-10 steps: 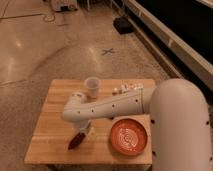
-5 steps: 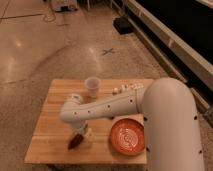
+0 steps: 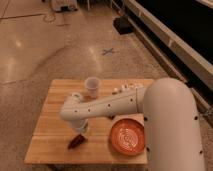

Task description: Place the pepper on the white sponge

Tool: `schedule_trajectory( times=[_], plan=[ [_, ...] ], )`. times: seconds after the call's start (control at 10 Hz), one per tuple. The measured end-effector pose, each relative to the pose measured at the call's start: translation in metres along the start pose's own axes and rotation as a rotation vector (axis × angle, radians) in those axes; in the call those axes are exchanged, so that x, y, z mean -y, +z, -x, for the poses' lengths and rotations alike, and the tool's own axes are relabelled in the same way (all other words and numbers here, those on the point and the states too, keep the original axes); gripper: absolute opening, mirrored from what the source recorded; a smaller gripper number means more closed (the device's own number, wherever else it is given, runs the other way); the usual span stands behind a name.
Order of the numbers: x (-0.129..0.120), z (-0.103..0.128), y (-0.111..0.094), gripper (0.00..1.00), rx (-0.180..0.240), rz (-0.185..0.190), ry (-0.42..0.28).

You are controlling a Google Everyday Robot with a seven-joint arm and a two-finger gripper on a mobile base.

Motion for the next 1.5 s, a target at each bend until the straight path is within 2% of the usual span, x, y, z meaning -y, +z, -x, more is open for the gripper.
schedule_trajectory(
  times=[0.2, 0.3, 0.4, 0.6, 0.7, 0.9, 1.1, 1.3, 1.5],
  plan=[
    [0.002, -0.003, -0.006, 0.27, -0.005, 0.001, 0.000],
    [0.001, -0.012, -0.019, 0.17, -0.012, -0.004, 0.012],
    [-0.002, -0.021, -0.031, 0.11, -0.017, -0.008, 0.022],
    [-0.009, -0.043, -0.062, 0.08, -0.027, -0.021, 0.044],
    [-0.008, -0.047, -0.069, 0.08, -0.029, -0.026, 0.055],
    [-0.017, -0.060, -0.070, 0.08, -0.035, -0.026, 0.076],
    [-0.023, -0.070, -0.069, 0.08, -0.040, -0.025, 0.065],
    [-0.007, -0.069, -0.068, 0.08, -0.045, -0.031, 0.054],
    [0.025, -0.063, -0.067, 0.08, -0.056, -0.018, 0.030]
  ],
)
